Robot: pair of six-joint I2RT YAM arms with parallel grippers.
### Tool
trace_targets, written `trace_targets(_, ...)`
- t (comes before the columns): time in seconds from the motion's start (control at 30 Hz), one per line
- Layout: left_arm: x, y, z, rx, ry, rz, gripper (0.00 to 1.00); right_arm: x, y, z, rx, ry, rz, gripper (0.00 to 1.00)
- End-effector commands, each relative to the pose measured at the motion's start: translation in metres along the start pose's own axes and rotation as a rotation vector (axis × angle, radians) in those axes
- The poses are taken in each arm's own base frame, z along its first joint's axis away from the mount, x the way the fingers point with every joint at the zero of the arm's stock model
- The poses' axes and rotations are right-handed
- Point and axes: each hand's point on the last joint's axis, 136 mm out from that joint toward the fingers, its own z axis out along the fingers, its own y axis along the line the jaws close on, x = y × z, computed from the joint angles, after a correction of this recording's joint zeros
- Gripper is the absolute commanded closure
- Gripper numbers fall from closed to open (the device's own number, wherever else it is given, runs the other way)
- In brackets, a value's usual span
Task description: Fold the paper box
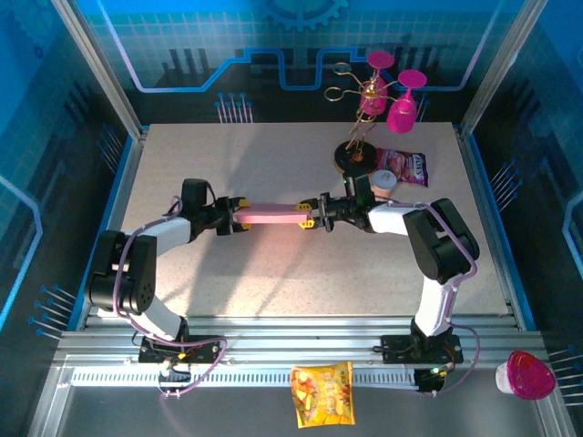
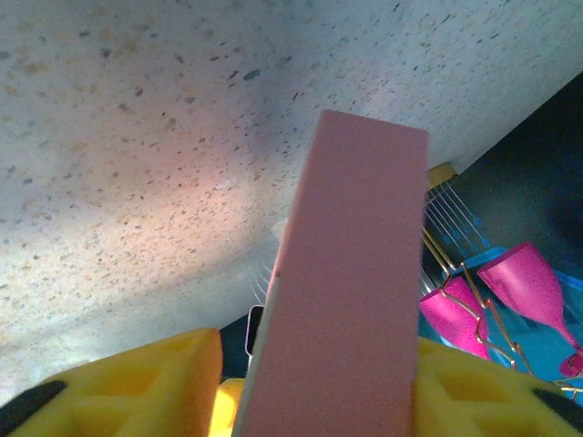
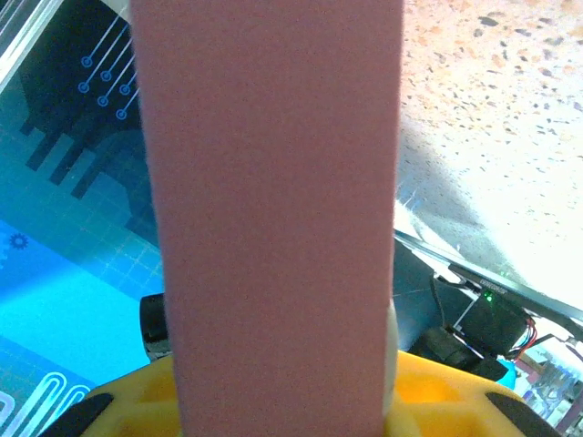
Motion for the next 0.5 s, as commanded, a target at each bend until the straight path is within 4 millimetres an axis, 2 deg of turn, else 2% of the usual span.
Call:
trace_targets(0.0, 0.015, 0.015, 0.004, -0.038, 0.054, -0.032, 0.62, 0.0, -0.002, 0.009, -0.007, 0.008, -0.019, 0.73)
trace_targets(0.1, 0.016, 0.021, 0.0, -0.049, 0.046, -0.052, 0.73, -0.002, -0.003, 0.009, -0.008, -0.002, -0.013, 0.71)
trace_targets(0.27, 0.017, 0.034, -0.014, -0.098, 0.002, -0.103, 0.78, -0.005, -0.004, -0.003, 0.011, -0.044, -0.046, 0.53)
trace_targets(0.33, 0.017, 0.042, -0.021, -0.133, -0.023, -0.169, 0.81, -0.003, -0.005, -0.014, 0.046, -0.073, -0.078, 0.48)
trace_targets(0.47, 0.016, 0.055, -0.038, -0.204, -0.072, -0.238, 0.83, 0.008, 0.001, -0.049, 0.139, -0.16, -0.228, 0.36)
